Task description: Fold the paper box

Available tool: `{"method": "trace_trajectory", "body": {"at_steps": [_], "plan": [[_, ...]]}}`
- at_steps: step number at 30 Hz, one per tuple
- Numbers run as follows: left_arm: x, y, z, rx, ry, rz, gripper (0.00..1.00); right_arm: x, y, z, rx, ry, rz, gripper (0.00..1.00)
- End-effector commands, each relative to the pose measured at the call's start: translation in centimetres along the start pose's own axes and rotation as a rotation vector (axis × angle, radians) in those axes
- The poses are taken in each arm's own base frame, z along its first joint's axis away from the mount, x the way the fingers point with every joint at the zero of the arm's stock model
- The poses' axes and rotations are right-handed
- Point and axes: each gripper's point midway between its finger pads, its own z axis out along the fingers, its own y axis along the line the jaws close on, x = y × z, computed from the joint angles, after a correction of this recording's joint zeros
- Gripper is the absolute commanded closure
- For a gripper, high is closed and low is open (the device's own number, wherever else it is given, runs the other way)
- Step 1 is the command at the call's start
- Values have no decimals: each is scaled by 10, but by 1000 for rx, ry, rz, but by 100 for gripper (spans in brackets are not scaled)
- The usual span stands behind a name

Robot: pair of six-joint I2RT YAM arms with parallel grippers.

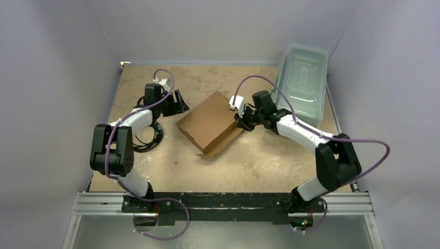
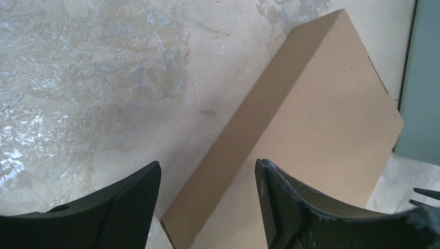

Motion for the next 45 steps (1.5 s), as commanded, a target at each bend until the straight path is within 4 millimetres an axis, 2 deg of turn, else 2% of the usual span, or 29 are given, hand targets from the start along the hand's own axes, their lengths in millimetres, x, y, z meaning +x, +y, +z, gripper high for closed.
{"method": "trace_trajectory", "body": {"at_steps": [1,5,11,18,21,25,30,33,35,37,39,41,43,45], "plan": [[-24,-7,4,80,-64,10,34,-20,-23,10,81,-12,10,82],[-13,-15,7,150,-46,-43,34,-10,-33,25,94,50,39,85],[11,-11,6,152,-6,-116,35,3,-41,43,108,116,56,87],[31,-6,-4,130,-7,-177,40,3,-45,54,121,131,51,87],[37,-8,-12,136,-20,-199,44,-2,-49,60,128,133,55,88],[43,-14,-26,153,-38,-212,45,-20,-60,72,119,112,70,87],[64,-12,-32,160,-8,-230,46,-42,-70,82,105,75,62,86],[68,-14,-37,171,-15,-244,46,-58,-71,67,111,55,25,83],[63,-16,-42,170,-35,-242,45,-67,-69,45,126,36,-34,79],[57,-17,-49,158,-62,-234,44,-72,-63,17,148,19,-107,67],[49,-20,-59,149,-96,-225,43,-75,-41,-7,108,-29,-172,51],[40,-27,-73,167,-153,-211,39,-72,-4,-26,-17,-94,-263,38],[31,-37,-90,196,-212,-202,32,-57,39,-39,-170,-147,-361,25],[24,-42,-108,198,-266,-187,23,-45,73,-49,-281,-207,-443,15]]}}
